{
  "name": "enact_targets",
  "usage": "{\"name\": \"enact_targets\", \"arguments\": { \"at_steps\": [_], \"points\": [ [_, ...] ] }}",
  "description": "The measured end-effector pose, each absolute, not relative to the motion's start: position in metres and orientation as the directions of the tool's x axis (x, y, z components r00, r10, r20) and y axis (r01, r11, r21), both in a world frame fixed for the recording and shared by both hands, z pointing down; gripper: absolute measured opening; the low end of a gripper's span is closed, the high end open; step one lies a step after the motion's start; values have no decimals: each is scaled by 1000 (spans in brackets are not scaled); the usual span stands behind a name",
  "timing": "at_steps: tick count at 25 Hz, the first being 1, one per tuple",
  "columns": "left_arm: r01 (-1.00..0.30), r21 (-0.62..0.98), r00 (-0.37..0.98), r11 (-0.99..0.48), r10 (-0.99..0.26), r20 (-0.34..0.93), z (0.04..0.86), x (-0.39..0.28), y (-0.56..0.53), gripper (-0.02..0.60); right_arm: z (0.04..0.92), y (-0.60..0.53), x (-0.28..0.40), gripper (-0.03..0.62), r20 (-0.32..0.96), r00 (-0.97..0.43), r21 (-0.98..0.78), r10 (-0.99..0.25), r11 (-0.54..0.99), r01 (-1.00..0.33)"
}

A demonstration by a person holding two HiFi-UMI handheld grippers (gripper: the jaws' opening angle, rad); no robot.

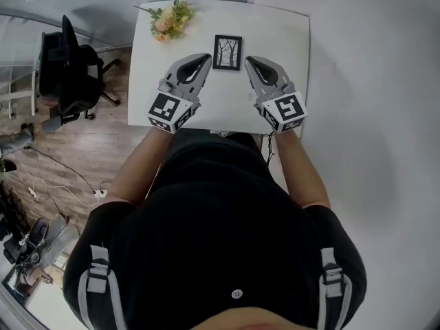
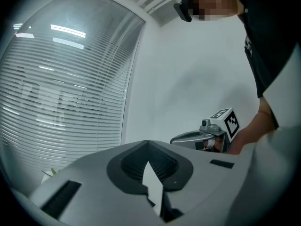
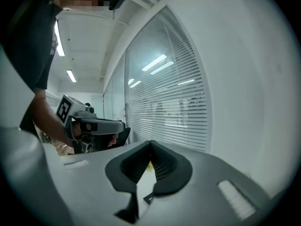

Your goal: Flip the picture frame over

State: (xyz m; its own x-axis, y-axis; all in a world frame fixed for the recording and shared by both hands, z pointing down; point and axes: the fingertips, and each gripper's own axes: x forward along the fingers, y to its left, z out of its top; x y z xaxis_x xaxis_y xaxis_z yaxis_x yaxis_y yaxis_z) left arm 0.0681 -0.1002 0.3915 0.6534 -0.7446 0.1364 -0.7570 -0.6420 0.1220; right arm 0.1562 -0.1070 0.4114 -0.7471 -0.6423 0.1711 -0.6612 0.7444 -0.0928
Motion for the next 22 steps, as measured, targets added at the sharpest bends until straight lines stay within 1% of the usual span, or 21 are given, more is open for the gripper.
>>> {"name": "enact_targets", "arguments": {
  "at_steps": [7, 14, 22],
  "points": [
    [-751, 80, 660, -655, -744, 107, 373, 71, -84, 2, 381, -95, 159, 11, 116, -758, -92, -642, 753, -651],
    [-745, 49, 667, -665, -741, 79, 352, 76, -84, 2, 362, -94, 155, 9, 96, -767, -71, -634, 764, -641],
    [-742, 48, 671, -669, -739, 70, 345, 73, -88, 2, 348, -98, 148, 9, 68, -770, -72, -635, 767, -638]
  ]
}}
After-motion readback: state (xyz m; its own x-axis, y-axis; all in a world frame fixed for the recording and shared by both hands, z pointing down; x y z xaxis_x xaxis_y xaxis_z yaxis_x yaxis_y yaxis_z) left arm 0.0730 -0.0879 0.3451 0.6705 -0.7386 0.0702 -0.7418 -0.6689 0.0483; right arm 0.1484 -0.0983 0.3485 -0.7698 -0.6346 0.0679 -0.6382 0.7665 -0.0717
